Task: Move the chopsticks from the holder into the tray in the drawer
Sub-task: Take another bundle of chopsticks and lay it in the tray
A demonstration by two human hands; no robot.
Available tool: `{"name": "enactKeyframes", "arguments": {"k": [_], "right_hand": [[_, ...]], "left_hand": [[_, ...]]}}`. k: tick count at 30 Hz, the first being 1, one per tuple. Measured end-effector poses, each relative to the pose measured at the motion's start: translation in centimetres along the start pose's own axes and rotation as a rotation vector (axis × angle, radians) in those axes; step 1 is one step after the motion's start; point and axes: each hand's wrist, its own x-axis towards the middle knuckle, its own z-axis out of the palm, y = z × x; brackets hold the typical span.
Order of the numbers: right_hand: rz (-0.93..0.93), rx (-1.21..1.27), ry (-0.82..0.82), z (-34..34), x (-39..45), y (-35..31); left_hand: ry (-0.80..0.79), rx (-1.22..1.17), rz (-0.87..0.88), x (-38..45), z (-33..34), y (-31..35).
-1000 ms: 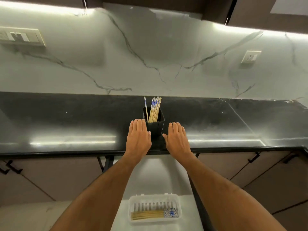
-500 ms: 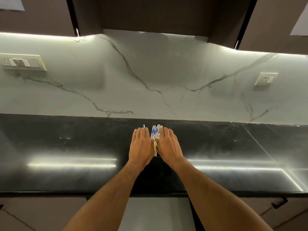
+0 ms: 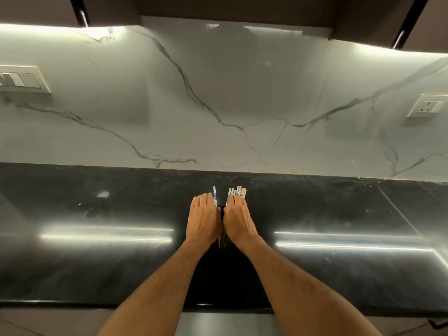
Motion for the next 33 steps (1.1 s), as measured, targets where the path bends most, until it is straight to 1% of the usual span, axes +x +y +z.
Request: {"name": "enactKeyframes", "arguments": {"k": [2,4,9,12,16,20,22,26,33], "right_hand": [[0.009,0.019,0.051,0.5,0.4,-0.1],[0.017,0.041,0.101,0.8,0.6,-0.3],[0.095,0.145,0.160,1.3,0.8,-1.1],[0.151,0.217,0.177,1.4,1.0,-1.4],[0.234,0.314,0.197,1.5,1.2,-1.6],[0.346,0.406,0.240,1.8,1.1,-2.0],[0.384,0.462,0.246,1.9,1.1,-2.1],[0.449,0.524,0.235,1.9,1.4,-1.9],[0.460,0.580,0.253,2.3,1.3,-1.6]], "left_hand": [[0.062,-0.120,-0.005,0.7,0.6,-0.2],[0.083,-0.326,-0.084,1.6,1.0,-0.4],[-0.063,-0.715,-0.295,3.5,2.0,-0.4],[-0.093,-0.828,-0.352,4.2,2.5,-0.3],[-0.116,-0.927,-0.372,4.5,2.8,-0.5],[-0.192,-1.123,-0.434,4.7,2.4,0.0],[-0.233,-1.171,-0.448,4.9,2.1,0.3],[-0.285,-1.157,-0.418,5.1,1.7,0.5],[-0.313,-1.107,-0.413,5.4,1.7,0.7]]}}
